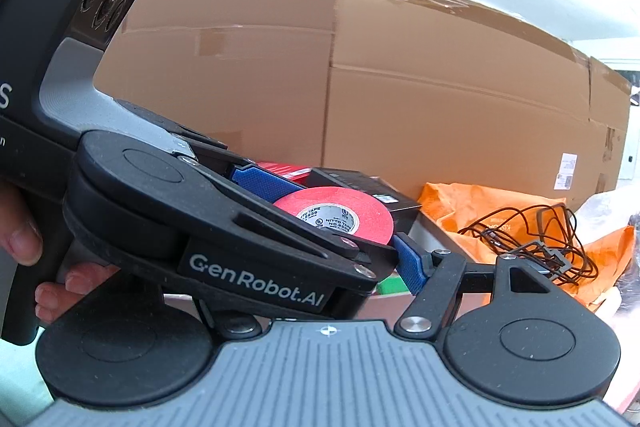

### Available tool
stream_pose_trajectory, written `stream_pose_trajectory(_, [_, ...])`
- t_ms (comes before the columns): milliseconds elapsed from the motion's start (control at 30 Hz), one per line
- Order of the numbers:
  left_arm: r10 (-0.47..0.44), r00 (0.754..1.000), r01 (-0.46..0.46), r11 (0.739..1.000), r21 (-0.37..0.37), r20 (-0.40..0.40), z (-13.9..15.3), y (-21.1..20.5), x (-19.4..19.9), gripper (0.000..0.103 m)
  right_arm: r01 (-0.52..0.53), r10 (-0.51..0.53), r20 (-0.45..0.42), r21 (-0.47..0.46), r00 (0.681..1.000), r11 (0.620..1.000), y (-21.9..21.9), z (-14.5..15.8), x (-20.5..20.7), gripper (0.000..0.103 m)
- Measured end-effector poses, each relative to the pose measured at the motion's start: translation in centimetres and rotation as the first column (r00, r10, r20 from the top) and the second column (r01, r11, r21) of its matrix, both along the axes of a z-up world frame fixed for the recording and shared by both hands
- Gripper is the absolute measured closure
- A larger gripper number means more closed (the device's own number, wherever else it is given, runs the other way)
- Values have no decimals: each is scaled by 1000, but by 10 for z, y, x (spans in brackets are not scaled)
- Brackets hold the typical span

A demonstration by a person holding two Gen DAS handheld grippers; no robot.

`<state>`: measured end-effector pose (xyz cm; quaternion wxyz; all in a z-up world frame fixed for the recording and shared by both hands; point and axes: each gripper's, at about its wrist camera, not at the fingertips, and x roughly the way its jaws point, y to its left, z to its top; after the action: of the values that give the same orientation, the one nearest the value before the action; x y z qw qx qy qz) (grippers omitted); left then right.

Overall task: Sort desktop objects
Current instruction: 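Carry the red tape roll with the left gripper into the cardboard box, then open the left gripper to drop the tape roll, withdraw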

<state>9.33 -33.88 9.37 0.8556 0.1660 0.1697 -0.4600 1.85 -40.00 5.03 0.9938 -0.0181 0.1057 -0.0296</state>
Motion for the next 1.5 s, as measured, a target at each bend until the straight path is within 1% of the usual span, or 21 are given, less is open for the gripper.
stream_pose_trajectory(267, [15,1000,-13,998,61,-24,-12,-26,41,28,-3,4,-17,72,1000,997,-27,-15,37,27])
stream_pose_trajectory(300, [22,999,-20,997,70,-31,-14,-28,46,25,-6,9,-28,78,1000,997,-28,-18,43,27])
stream_pose_trajectory(333, [28,999,-25,997,76,-40,-16,-29,50,14,-13,17,-52,83,998,996,-31,-20,48,27])
stream_pose_trajectory(367, [52,998,-48,995,83,-44,-18,-29,53,11,-14,19,-63,82,998,997,-31,-22,51,27])
stream_pose_trajectory(400, [78,996,-74,994,85,-40,-20,-27,54,4,-16,21,-60,76,998,997,-29,-23,50,24])
stream_pose_trajectory(433, [87,996,-84,993,78,-34,-22,-25,54,0,-14,18,-51,67,999,998,-28,-24,48,18])
stream_pose_trajectory(467, [82,996,-79,994,70,-30,-23,-22,55,0,-9,11,-44,55,999,998,-26,-25,46,15])
stream_pose_trajectory(500, [80,996,-78,995,66,-30,-25,-20,55,0,-3,5,-42,45,999,999,-25,-26,44,14])
stream_pose_trajectory(600, [95,994,-92,994,58,-59,-26,-16,57,0,4,-2,-51,40,999,999,-24,-29,40,10])
stream_pose_trajectory(667, [105,992,-102,994,49,-74,-27,-14,56,0,16,-14,-54,39,998,999,-21,-31,35,4])
stream_pose_trajectory(733, [112,992,-109,993,45,-65,-28,-13,54,0,24,-22,-43,33,999,999,-17,-29,28,2])
stream_pose_trajectory(867, [119,992,-117,992,49,-41,-27,-10,44,0,27,-26,-46,23,999,999,-13,-25,25,0])
stream_pose_trajectory(1000, [126,991,-124,991,46,-41,-25,-6,36,0,43,-42,-45,12,998,999,-10,-20,21,0])
stream_pose_trajectory(1133, [140,988,-138,990,29,-67,-22,1,31,0,42,-42,-41,17,998,999,-7,-16,15,0])
stream_pose_trajectory(1267, [161,984,-160,987,19,-76,-19,10,25,0,39,-38,-41,6,998,999,-1,-11,9,0])
stream_pose_trajectory(1400, [204,975,-203,979,15,-90,-17,23,18,0,29,-30,-41,-10,999,1000,10,-6,3,0])
stream_pose_trajectory(1500, [246,963,-246,969,11,-114,-17,37,12,0,12,-13,-36,-31,999,999,21,-4,-4,0])
